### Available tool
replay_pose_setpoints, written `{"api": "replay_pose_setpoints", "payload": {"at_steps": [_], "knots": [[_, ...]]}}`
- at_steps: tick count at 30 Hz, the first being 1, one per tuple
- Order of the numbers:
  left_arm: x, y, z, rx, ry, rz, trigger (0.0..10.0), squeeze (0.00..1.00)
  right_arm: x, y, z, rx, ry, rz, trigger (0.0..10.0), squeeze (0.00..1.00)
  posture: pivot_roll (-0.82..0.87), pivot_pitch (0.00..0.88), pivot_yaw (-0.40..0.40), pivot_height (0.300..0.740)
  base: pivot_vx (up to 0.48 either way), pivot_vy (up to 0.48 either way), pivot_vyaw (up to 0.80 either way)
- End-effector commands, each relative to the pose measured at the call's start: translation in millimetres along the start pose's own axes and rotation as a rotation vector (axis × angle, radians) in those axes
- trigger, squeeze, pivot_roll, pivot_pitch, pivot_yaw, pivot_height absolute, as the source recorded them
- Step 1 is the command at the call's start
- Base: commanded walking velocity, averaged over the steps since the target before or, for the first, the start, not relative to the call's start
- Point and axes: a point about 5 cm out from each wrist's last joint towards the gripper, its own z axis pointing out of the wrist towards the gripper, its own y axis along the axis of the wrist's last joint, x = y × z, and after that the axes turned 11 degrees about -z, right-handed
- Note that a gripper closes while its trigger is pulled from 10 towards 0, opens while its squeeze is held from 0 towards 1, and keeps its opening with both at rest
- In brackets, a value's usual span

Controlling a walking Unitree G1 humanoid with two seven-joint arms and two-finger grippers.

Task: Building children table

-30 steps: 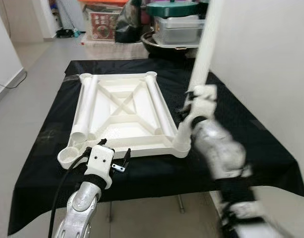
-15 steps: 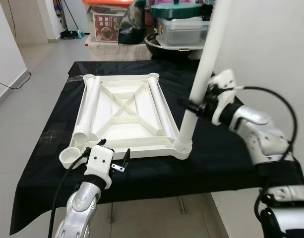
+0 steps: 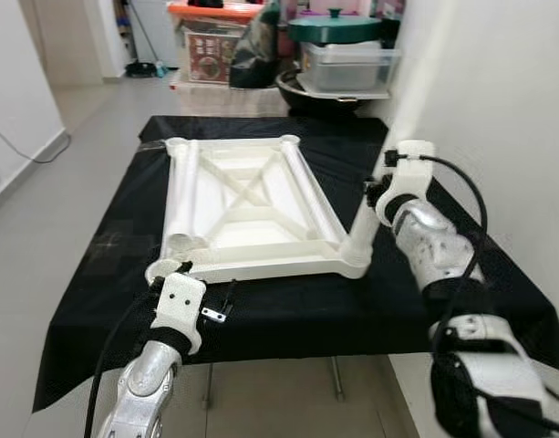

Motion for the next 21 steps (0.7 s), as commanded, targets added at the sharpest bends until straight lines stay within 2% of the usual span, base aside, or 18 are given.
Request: {"api": "replay_pose_setpoints", "payload": {"at_steps": [1, 2, 3, 5, 6, 7, 9, 12, 13, 14, 16, 17, 19, 21], "knots": [[-3.1, 2, 2.3, -0.004, -0.019, 0.0, 10.0, 0.0, 19.7, -28, -13.2, 0.129, 0.022, 0.051, 0.0, 0.0, 0.04, 0.0, -0.057, 0.74, 0.0, 0.0, 0.0], [-2.0, 3, 2.8, -0.005, -0.021, 0.002, 10.0, 0.0, 46.8, -27, -25.1, 0.125, 0.111, 0.054, 10.0, 0.0, 0.04, 0.0, -0.054, 0.74, 0.0, 0.0, 0.0], [-2.0, 3, 2.8, -0.005, -0.021, 0.002, 10.0, 0.0, 46.8, -27, -25.1, 0.125, 0.111, 0.054, 10.0, 0.0, 0.04, 0.0, -0.054, 0.74, 0.0, 0.0, 0.0], [-0.1, 3, 3.5, -0.003, -0.023, 0.006, 10.0, 0.0, 74.6, -19, -39.6, 0.09, 0.212, 0.055, 10.0, 0.0, 0.03, 0.0, -0.05, 0.74, 0.0, 0.0, 0.0], [-0.1, 3, 3.5, -0.003, -0.023, 0.006, 10.0, 0.0, 74.6, -19, -39.6, 0.09, 0.212, 0.055, 10.0, 0.0, 0.03, 0.0, -0.05, 0.74, 0.0, 0.0, 0.0], [0.8, 3, 3.8, -0.002, -0.024, 0.008, 10.0, 0.0, 78.3, -11, -41.2, 0.038, 0.243, 0.057, 10.0, 1.0, 0.03, 0.0, -0.052, 0.74, 0.0, 0.0, 0.0], [1.3, 3, 4.8, -0.002, -0.023, 0.009, 10.0, 0.0, 73.7, 6, -36.4, -0.045, 0.288, 0.036, 10.0, 1.0, 0.03, 0.0, -0.055, 0.74, 0.0, 0.0, 0.0], [1.1, 3, 5.3, -0.003, -0.022, 0.008, 10.0, 0.0, 68.8, 16, -32.6, -0.075, 0.308, 0.014, 10.0, 1.0, 0.03, 0.0, -0.055, 0.74, 0.0, 0.0, 0.0], [-0.3, 3, 5.8, -0.006, -0.024, 0.005, 10.0, 0.0, 60.5, 30, -28.2, -0.129, 0.429, 0.017, 10.0, 0.0, 0.03, 0.0, -0.058, 0.74, 0.0, 0.0, 0.0], [-0.3, 3, 5.8, -0.006, -0.024, 0.005, 10.0, 0.0, 60.5, 30, -28.2, -0.129, 0.429, 0.017, 10.0, 0.0, 0.03, 0.0, -0.058, 0.74, 0.0, 0.0, 0.0], [-2.6, 3, 6.9, -0.008, -0.029, 0.001, 10.0, 0.0, 45.3, 51, -31.9, -0.234, 0.659, -0.008, 10.0, 0.0, 0.03, 0.0, -0.06, 0.74, 0.0, 0.0, 0.0], [-3.3, 2, 7.4, -0.009, -0.031, 0.0, 10.0, 0.0, 38.8, 54, -34.9, -0.261, 0.76, -0.053, 10.0, 0.0, 0.03, 0.0, -0.064, 0.74, 0.0, 0.0, 0.0], [-3.4, 3, 8.1, -0.011, -0.031, -0.001, 10.0, 0.0, 34.3, 47, -39.2, -0.266, 0.892, -0.138, 10.0, 0.0, 0.04, 0.0, -0.069, 0.74, 0.0, 0.0, 0.0], [-3.3, 3, 8.3, -0.013, -0.031, -0.001, 10.0, 0.0, 34.0, 41, -39.7, -0.247, 0.937, -0.159, 10.0, 0.0, 0.04, 0.0, -0.069, 0.74, 0.0, 0.0, 0.0]]}}
